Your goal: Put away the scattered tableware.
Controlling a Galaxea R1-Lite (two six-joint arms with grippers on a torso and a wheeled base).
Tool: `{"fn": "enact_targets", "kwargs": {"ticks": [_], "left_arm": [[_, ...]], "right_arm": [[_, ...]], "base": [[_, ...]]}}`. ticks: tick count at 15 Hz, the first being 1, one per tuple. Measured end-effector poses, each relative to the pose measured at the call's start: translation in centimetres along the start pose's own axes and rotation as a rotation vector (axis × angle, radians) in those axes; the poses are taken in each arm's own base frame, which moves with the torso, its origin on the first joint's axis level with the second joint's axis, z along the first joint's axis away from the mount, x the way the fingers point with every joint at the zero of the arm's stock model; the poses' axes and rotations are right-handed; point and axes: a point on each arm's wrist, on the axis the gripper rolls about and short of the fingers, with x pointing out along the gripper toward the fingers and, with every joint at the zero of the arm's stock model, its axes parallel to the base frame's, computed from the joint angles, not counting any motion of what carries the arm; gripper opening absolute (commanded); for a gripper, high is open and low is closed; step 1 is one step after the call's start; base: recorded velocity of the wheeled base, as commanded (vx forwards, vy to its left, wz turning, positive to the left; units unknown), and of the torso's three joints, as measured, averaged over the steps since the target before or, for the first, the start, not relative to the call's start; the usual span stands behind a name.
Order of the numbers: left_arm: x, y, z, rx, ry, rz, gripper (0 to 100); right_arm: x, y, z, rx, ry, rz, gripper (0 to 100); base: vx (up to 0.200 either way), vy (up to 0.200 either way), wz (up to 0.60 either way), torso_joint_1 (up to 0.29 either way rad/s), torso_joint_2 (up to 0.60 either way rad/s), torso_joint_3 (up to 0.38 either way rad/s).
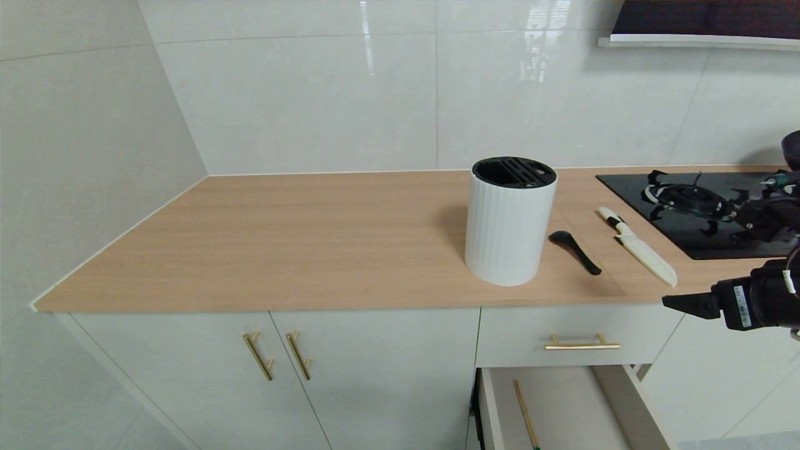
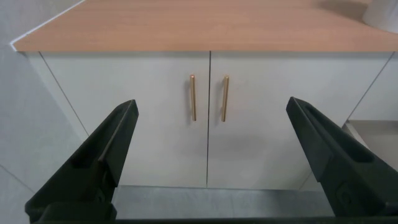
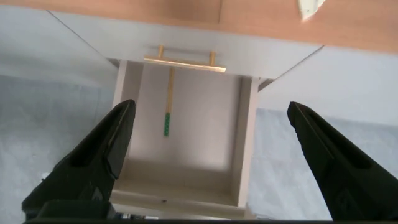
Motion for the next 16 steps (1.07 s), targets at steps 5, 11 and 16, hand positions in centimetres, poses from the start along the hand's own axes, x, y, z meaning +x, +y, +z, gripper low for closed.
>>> {"fn": "enact_targets", "kwargs": {"ticks": [5, 11, 16], "left_arm": [[0.0, 0.0, 0.0, 0.0, 0.0, 0.0, 100], [0.0, 0.0, 0.0, 0.0, 0.0, 0.0, 100], [0.0, 0.0, 0.0, 0.0, 0.0, 0.0, 100]], "right_arm": [[3.5, -0.5, 5.2, -0.045, -0.107, 0.105, 100], [13.0, -1.4, 8.0, -0.063, -0.079, 0.127, 100], [19.1, -1.5, 6.5, -0.065, -0.062, 0.131, 100]], "base": [[0.0, 0.0, 0.0, 0.0, 0.0, 0.0], [0.0, 0.0, 0.0, 0.0, 0.0, 0.0], [0.0, 0.0, 0.0, 0.0, 0.0, 0.0]]}}
